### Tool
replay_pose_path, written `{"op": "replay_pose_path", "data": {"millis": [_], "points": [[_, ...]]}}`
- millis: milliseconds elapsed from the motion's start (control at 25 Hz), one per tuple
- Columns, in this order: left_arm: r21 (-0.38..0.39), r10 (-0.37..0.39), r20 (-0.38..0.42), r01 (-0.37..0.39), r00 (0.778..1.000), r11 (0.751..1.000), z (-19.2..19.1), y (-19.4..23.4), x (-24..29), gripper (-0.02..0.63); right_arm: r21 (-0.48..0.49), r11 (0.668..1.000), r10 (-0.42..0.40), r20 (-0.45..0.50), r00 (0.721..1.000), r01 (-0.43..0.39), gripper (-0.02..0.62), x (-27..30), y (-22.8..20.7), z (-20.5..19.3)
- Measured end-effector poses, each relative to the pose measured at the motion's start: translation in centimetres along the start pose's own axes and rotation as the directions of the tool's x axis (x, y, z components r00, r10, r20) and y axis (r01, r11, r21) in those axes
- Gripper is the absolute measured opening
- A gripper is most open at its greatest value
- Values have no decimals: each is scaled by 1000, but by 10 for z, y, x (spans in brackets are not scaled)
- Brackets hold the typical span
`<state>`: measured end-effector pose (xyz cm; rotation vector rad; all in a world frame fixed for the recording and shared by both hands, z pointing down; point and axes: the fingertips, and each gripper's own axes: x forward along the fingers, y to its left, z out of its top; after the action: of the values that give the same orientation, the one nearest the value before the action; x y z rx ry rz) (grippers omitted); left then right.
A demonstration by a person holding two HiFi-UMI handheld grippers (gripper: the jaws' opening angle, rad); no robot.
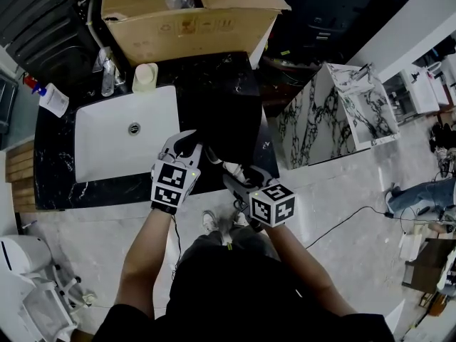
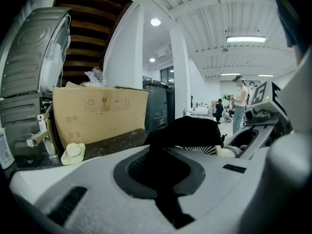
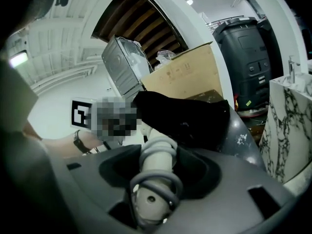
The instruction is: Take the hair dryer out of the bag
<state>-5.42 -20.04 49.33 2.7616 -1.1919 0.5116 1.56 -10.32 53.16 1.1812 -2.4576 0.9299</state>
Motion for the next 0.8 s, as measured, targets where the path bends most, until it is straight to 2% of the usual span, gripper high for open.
{"op": "replay_pose_path", "data": {"millis": [280, 800], "points": [[1, -35, -6, 35, 999, 999, 8, 9, 5, 34, -66, 997, 48, -31, 998, -50, 236, -13, 11, -8], [-45, -79, -42, 77, 996, 996, -1, 12, 16, 33, -47, 983, 178, 18, 984, -177, 236, -39, 37, 3]]}}
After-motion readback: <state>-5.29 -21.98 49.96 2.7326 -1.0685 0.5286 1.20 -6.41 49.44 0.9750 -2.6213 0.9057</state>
